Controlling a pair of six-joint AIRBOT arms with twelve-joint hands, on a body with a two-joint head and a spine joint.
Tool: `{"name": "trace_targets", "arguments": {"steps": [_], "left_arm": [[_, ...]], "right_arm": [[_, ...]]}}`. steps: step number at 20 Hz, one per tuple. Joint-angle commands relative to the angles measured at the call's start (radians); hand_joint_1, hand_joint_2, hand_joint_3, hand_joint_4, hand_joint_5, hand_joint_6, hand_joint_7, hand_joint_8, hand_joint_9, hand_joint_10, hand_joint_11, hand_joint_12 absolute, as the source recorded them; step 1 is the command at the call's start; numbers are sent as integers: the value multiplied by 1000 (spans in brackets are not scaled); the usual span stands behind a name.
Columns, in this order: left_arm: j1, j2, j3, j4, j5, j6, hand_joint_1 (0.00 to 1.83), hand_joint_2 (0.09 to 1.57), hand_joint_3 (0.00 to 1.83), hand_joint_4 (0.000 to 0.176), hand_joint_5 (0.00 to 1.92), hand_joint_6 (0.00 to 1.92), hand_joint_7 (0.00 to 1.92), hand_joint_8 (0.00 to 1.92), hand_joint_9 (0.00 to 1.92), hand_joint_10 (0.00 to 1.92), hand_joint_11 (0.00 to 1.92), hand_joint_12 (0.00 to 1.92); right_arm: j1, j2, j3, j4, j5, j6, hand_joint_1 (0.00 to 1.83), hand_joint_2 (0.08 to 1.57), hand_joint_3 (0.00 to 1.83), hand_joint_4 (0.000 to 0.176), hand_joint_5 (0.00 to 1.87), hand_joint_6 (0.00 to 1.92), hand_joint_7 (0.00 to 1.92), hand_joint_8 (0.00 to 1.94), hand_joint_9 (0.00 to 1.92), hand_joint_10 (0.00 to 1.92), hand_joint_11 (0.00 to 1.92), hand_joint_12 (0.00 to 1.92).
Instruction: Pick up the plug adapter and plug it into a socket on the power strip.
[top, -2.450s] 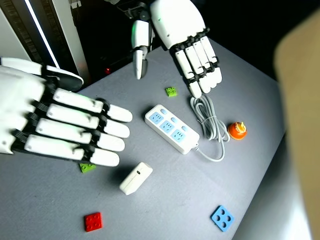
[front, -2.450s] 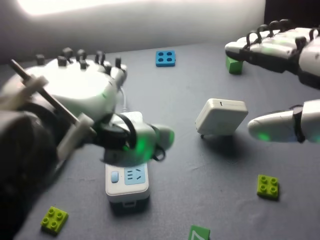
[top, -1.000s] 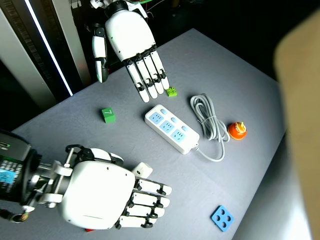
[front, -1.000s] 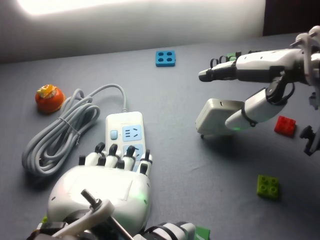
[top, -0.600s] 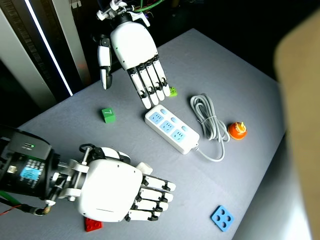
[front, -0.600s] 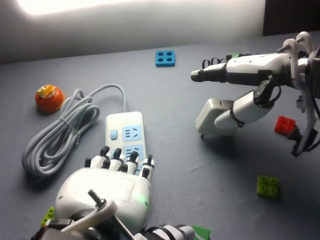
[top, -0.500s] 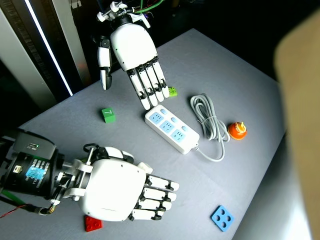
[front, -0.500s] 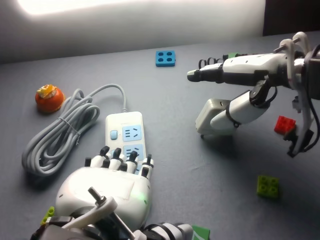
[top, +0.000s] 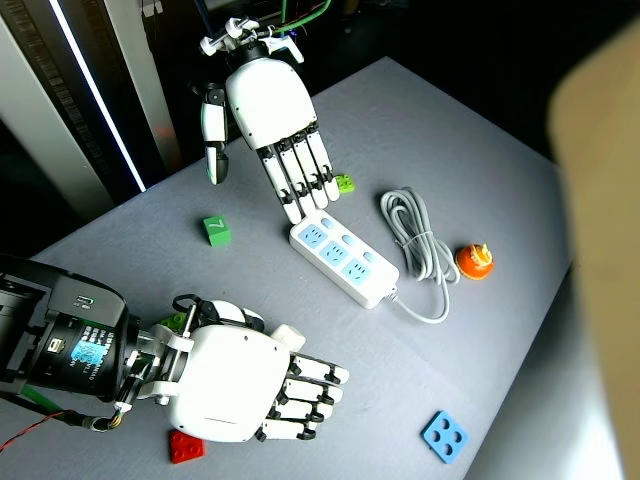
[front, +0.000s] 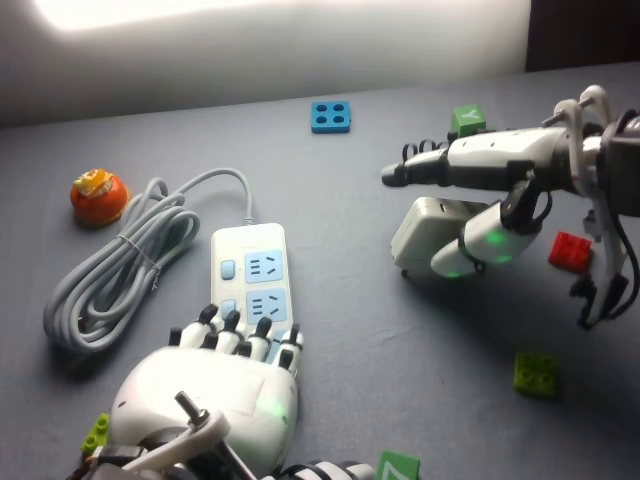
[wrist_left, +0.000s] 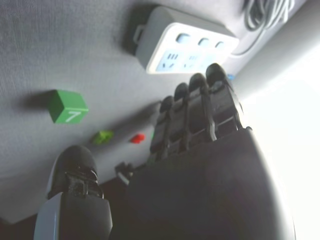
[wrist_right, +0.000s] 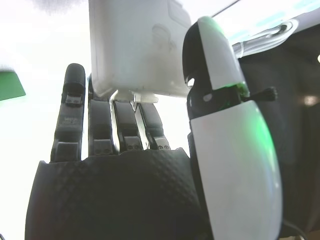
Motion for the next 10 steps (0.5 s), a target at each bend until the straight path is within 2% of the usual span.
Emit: {"name": "trace_targets", "arguments": {"steps": [1, 2, 6, 8, 10], "left_arm": [[2, 5, 3, 77, -32, -7, 71, 1203, 3, 0, 29, 0, 60, 0, 42, 1, 0, 71], [8, 5, 7, 78, -32, -9, 59, 1206, 3, 0, 30, 1, 61, 1, 41, 1, 0, 63], [19, 5, 23, 84, -20, -9, 70, 1209, 0, 0, 46, 0, 80, 0, 63, 0, 2, 120], [23, 1, 34, 95, 9, -9, 88, 1205, 0, 0, 59, 3, 99, 4, 73, 2, 0, 151], [32, -10, 48, 106, 35, -9, 51, 1210, 1, 0, 22, 0, 62, 0, 43, 0, 0, 103]], "right_arm": [[2, 4, 5, 8, 86, 6, 1061, 1103, 0, 0, 122, 2, 73, 1, 105, 1, 0, 467], [1, 3, 7, 8, 88, 6, 1066, 1099, 0, 0, 136, 5, 84, 4, 116, 4, 0, 526], [-5, -2, 10, 8, 94, 6, 1053, 1111, 3, 0, 179, 8, 114, 6, 138, 5, 0, 505], [-8, -5, 12, 8, 96, 7, 986, 1140, 12, 0, 163, 2, 121, 5, 145, 5, 0, 512], [-12, -8, 14, 8, 101, 7, 1034, 1116, 2, 0, 210, 6, 140, 4, 157, 3, 0, 505]]}}
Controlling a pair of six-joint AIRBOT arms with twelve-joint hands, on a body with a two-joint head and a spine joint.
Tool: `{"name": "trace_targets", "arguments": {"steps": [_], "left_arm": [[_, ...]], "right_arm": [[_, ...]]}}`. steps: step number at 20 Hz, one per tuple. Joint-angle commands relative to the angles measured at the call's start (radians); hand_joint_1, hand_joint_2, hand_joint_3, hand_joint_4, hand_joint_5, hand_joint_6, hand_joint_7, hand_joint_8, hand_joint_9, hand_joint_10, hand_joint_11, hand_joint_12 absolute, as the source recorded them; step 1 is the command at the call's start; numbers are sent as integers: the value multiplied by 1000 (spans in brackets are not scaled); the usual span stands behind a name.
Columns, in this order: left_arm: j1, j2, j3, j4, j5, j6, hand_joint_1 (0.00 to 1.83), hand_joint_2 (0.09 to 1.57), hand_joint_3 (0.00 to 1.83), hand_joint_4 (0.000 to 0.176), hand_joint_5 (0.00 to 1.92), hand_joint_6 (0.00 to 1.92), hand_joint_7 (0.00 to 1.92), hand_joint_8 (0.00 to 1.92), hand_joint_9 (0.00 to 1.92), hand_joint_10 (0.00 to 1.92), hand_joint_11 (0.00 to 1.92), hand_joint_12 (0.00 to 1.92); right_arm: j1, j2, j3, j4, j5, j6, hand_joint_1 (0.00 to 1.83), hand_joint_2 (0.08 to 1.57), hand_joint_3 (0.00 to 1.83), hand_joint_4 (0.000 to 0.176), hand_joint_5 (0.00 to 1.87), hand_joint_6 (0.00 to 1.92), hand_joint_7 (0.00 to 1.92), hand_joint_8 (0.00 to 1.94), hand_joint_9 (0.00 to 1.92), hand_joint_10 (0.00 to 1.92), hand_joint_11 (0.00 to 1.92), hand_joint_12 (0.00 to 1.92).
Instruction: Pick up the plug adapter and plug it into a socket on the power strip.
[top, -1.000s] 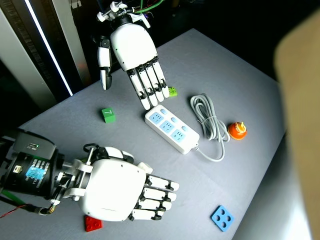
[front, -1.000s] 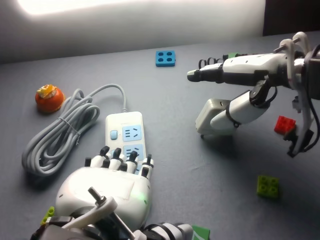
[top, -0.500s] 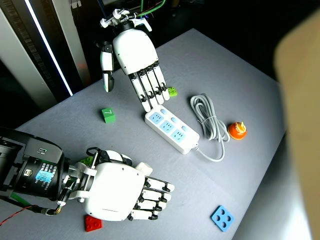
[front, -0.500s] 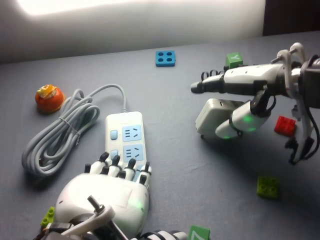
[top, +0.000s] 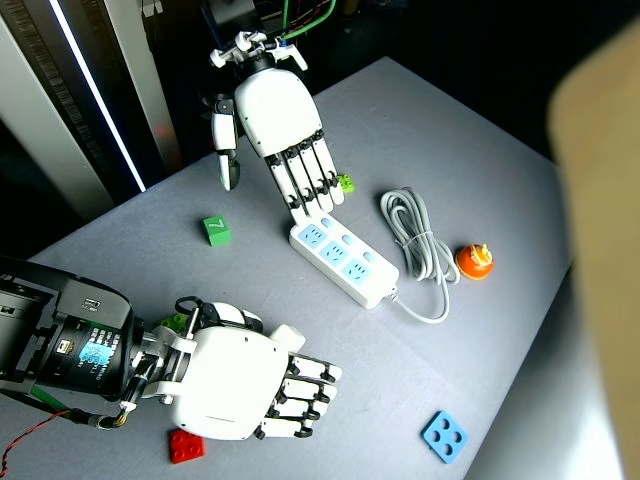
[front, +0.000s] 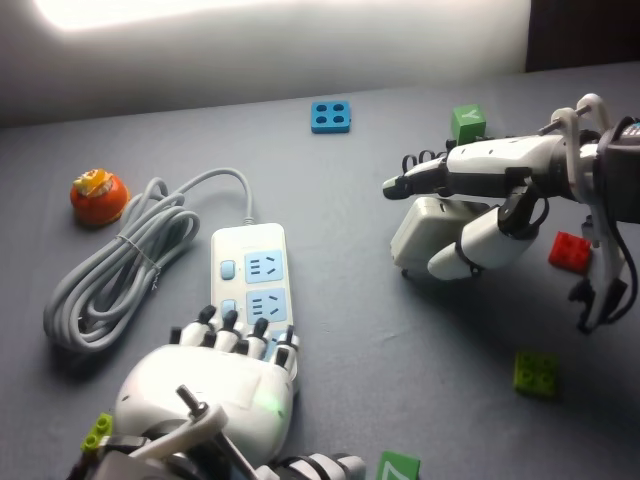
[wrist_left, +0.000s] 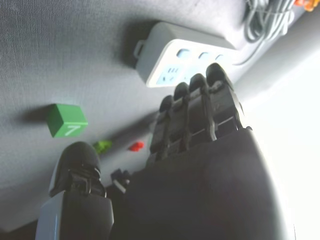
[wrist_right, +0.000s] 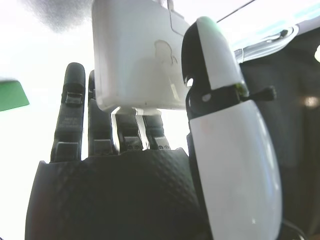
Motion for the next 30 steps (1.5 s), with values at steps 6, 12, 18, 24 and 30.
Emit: {"name": "trace_targets", "arguments": {"steps": [6, 12, 18, 24, 30], "left_arm": [[53, -17, 28, 101, 5, -87, 46, 1217, 1, 0, 23, 2, 68, 4, 49, 5, 0, 93], [63, -26, 61, 107, 32, -87, 43, 1210, 0, 0, 17, 5, 85, 8, 51, 9, 19, 50], [68, -33, 78, 107, 49, -86, 41, 1213, 0, 0, 18, 4, 95, 6, 59, 5, 19, 77], [75, -33, 59, 77, 37, -86, 43, 1210, 3, 0, 34, 0, 74, 0, 56, 0, 0, 178], [69, -33, 47, 58, 6, -87, 67, 1209, 0, 0, 57, 4, 108, 7, 76, 4, 0, 172]], "right_arm": [[-13, -11, 17, 8, 99, 15, 1085, 1116, 0, 0, 353, 16, 248, 11, 257, 13, 0, 723], [-11, -12, 27, 8, 102, 32, 1086, 1168, 3, 0, 512, 12, 360, 3, 365, 3, 45, 993], [-10, -11, 27, 8, 105, 32, 1104, 1179, 0, 0, 656, 11, 586, 7, 566, 12, 219, 1050], [-9, -10, 27, 8, 112, 33, 1319, 1175, 2, 0, 755, 1272, 920, 989, 875, 1112, 719, 1393], [15, -8, 27, 8, 115, 14, 1257, 1140, 0, 0, 870, 965, 1017, 1156, 942, 1056, 846, 1450]]}}
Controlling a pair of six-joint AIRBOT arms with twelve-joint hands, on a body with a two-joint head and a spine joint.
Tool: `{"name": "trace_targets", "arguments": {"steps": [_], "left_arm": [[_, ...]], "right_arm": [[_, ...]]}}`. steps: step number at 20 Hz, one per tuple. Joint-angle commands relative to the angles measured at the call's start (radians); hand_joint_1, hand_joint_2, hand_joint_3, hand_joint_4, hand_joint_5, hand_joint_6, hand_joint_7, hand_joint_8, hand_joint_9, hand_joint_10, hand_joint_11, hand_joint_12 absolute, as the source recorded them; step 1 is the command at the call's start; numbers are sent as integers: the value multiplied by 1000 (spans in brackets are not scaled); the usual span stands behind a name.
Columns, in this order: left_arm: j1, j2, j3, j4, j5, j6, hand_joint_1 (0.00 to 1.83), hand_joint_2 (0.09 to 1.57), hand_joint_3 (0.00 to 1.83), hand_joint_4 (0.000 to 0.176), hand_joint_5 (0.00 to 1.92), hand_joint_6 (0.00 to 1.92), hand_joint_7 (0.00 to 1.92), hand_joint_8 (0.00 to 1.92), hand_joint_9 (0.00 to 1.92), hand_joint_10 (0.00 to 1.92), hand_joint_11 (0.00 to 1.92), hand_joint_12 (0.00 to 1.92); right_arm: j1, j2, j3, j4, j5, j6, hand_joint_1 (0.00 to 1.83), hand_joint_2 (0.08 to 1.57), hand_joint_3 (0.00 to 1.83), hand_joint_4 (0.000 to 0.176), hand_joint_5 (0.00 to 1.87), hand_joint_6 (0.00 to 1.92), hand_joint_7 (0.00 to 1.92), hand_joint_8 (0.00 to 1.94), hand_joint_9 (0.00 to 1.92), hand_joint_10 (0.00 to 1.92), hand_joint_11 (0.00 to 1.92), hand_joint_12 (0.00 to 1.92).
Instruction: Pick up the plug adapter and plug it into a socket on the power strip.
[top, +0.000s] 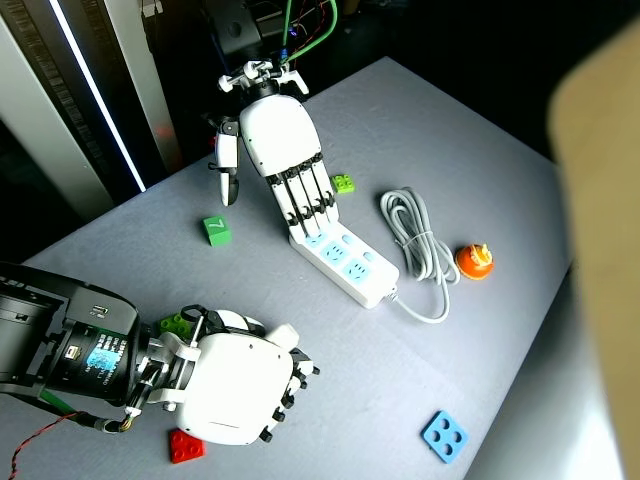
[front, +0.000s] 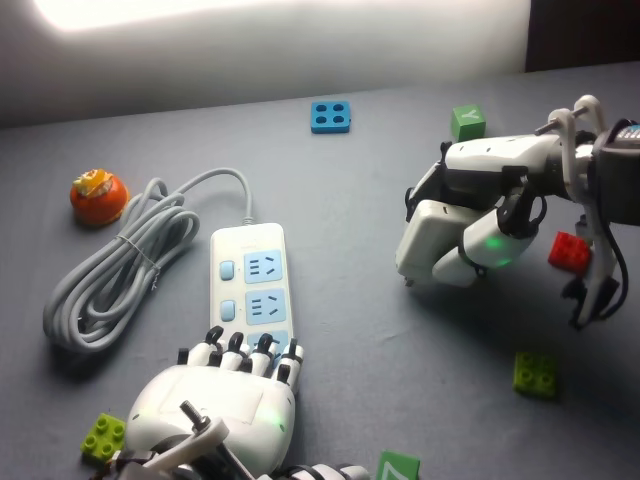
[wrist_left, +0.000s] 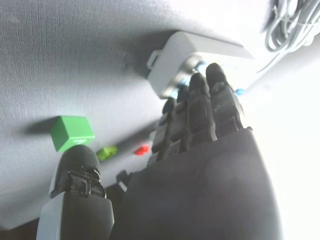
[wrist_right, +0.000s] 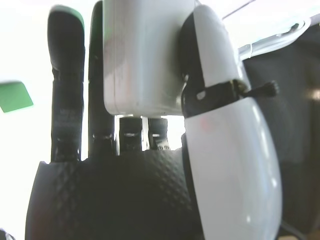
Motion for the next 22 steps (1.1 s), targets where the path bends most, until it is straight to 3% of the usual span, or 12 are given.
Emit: {"name": "trace_targets", "arguments": {"steps": [1, 2, 5, 7, 10, 11, 12, 15, 19, 21, 22], "left_arm": [[-5, -3, -6, 23, -37, 2, 37, 1215, 1, 0, 36, 1, 100, 2, 68, 1, 0, 144], [-6, -3, -6, 22, -38, -3, 57, 1201, 0, 0, 62, 0, 127, 0, 99, 0, 0, 251], [-7, -1, -9, 22, -44, -11, 55, 1206, 0, 0, 61, 4, 129, 4, 99, 5, 0, 243], [-7, -1, -12, 22, -45, -11, 47, 1208, 0, 0, 63, 3, 133, 4, 100, 3, 0, 237], [-6, -1, -15, 22, -47, -11, 32, 1210, 0, 0, 48, 2, 111, 0, 76, 1, 0, 216], [-6, -1, -16, 22, -47, -11, 66, 1207, 0, 0, 55, 4, 114, 1, 79, 2, 0, 231], [-5, -1, -15, 22, -46, -11, 63, 1213, 1, 0, 37, 2, 95, 1, 66, 2, 0, 190], [4, -1, -11, 22, -44, -11, 78, 1209, 0, 0, 35, 0, 81, 2, 53, 3, 0, 165], [12, -1, -12, 22, -34, -11, 107, 1198, 0, 0, 24, 1, 66, 1, 42, 2, 0, 143], [14, -1, -12, 22, -34, -11, 108, 1200, 1, 0, 33, 2, 69, 1, 46, 1, 0, 136], [15, -1, -13, 22, -34, -11, 95, 1205, 2, 0, 25, 2, 57, 2, 31, 3, 0, 87]], "right_arm": [[27, 8, 2, 9, 81, -4, 1261, 1133, 0, 0, 906, 893, 1014, 1175, 918, 1106, 813, 1497], [47, 6, 2, 10, 50, -33, 1259, 1140, 2, 0, 874, 937, 1006, 1185, 892, 1137, 807, 1483], [97, 9, -3, 10, -26, -158, 1258, 1143, 0, 0, 866, 949, 999, 1192, 869, 1135, 772, 1506], [119, 31, -29, 10, -15, -248, 1255, 1147, 1, 0, 867, 947, 985, 1218, 854, 1168, 746, 1556], [168, 40, -46, -119, -31, -282, 1256, 1145, 2, 0, 876, 933, 983, 1224, 842, 1183, 746, 1554], [193, 44, -54, -179, -42, -284, 1346, 1154, 0, 0, 860, 889, 961, 1155, 820, 1428, 722, 1580], [224, 56, -74, -210, -49, -338, 1262, 1140, 0, 0, 888, 916, 996, 1198, 843, 1201, 751, 1540], [276, 91, -142, -210, -56, -420, 1257, 1144, 1, 0, 871, 937, 992, 1211, 861, 1175, 764, 1531], [328, 59, -144, -209, -183, -276, 1250, 1150, 2, 0, 874, 947, 969, 1243, 829, 1190, 731, 1561], [360, 33, -145, -450, -253, 23, 1253, 1151, 0, 0, 878, 921, 969, 1252, 830, 1204, 737, 1561], [375, 11, -145, -654, -304, 225, 1251, 1156, 1, 0, 867, 935, 958, 1272, 819, 1211, 722, 1567]]}}
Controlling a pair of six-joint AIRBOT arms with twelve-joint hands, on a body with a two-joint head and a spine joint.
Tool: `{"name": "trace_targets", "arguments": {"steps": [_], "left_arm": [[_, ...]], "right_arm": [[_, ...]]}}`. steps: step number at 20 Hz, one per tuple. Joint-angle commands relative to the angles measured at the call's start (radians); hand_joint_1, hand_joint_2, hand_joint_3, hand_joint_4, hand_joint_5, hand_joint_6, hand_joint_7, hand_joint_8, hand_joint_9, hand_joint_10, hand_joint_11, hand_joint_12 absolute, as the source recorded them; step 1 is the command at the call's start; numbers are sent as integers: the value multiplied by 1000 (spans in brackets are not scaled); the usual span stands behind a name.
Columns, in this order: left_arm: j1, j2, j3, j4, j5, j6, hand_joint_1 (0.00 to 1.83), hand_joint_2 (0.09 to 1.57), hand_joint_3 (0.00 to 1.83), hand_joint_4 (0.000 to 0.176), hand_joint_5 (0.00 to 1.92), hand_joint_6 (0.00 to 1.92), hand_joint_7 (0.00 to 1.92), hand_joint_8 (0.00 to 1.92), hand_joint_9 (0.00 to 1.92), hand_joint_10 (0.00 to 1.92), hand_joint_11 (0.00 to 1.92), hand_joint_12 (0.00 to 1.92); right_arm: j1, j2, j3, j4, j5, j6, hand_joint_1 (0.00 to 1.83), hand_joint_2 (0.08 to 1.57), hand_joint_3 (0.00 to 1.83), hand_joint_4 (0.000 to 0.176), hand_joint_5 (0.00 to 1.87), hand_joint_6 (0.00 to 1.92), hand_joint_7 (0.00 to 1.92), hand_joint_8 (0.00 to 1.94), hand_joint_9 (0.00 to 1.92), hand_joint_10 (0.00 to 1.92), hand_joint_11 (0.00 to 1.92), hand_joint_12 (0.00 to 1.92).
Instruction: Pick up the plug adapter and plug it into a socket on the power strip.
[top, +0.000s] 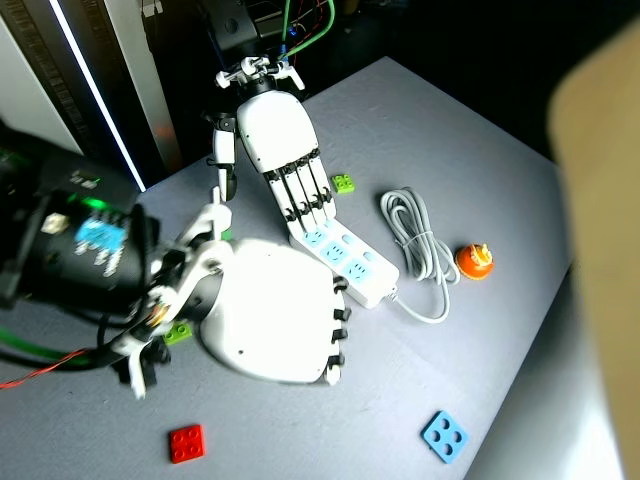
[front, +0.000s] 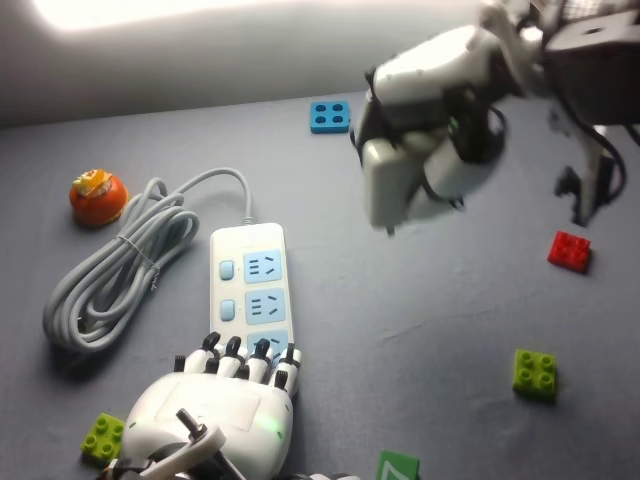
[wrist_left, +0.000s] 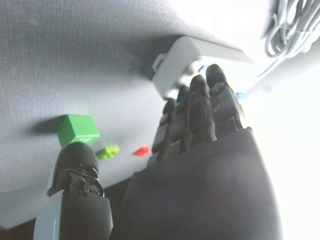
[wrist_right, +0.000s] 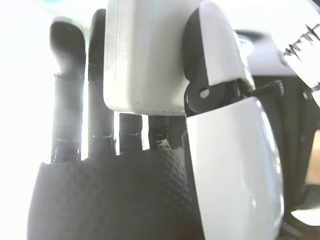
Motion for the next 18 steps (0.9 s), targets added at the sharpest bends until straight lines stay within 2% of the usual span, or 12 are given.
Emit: {"name": "trace_targets", "arguments": {"steps": [1, 2, 4, 6, 8, 11, 14, 17, 18], "left_arm": [[7, -1, -3, 26, -24, 0, 105, 1207, 2, 0, 26, 2, 60, 4, 37, 6, 0, 77], [7, -1, -3, 26, -24, 0, 111, 1201, 0, 0, 41, 5, 68, 5, 44, 6, 9, 87], [8, -1, -4, 26, -24, 0, 100, 1201, 0, 0, 38, 3, 61, 1, 39, 3, 2, 89], [8, -1, -7, 26, -24, 0, 104, 1205, 0, 0, 51, 0, 72, 0, 43, 0, 0, 135], [7, -1, -8, 26, -26, 0, 102, 1206, 0, 0, 49, 2, 69, 1, 41, 1, 0, 130], [7, -1, -9, 26, -28, 0, 80, 1216, 1, 0, 46, 0, 87, 0, 53, 0, 0, 132], [6, -1, -10, 26, -29, 0, 51, 1207, 0, 0, 26, 0, 73, 0, 54, 0, 0, 163], [4, 0, -10, 26, -29, 0, 64, 1214, 1, 0, 11, 1, 65, 1, 49, 1, 0, 133], [4, 0, -11, 26, -29, 0, 65, 1208, 0, 0, 30, 0, 83, 1, 68, 2, 0, 189]], "right_arm": [[26, -13, 2, -220, 35, 206, 1251, 1154, 0, 0, 878, 922, 958, 1273, 820, 1219, 727, 1564], [28, -22, 0, -276, 20, 266, 1259, 1136, 0, 0, 920, 861, 988, 1220, 849, 1187, 767, 1515], [28, -50, -29, -500, -20, 492, 1259, 1137, 0, 0, 920, 862, 982, 1230, 848, 1173, 765, 1509], [20, -71, -80, -691, -31, 642, 1251, 1156, 1, 0, 878, 925, 948, 1286, 818, 1214, 744, 1548], [7, -104, -120, -813, -96, 739, 1252, 1154, 2, 0, 870, 932, 958, 1272, 822, 1240, 732, 1580], [-15, -151, -131, -822, -187, 796, 1253, 1151, 0, 0, 882, 915, 964, 1265, 839, 1233, 766, 1539], [-33, -188, -129, -858, -183, 792, 1252, 1151, 1, 0, 884, 919, 959, 1273, 841, 1237, 770, 1554], [-41, -232, -102, -867, -188, 814, 1257, 1136, 0, 0, 929, 860, 976, 1237, 839, 1217, 743, 1568], [-43, -247, -87, -867, -195, 825, 1263, 1126, 0, 0, 973, 779, 979, 1238, 838, 1222, 752, 1556]]}}
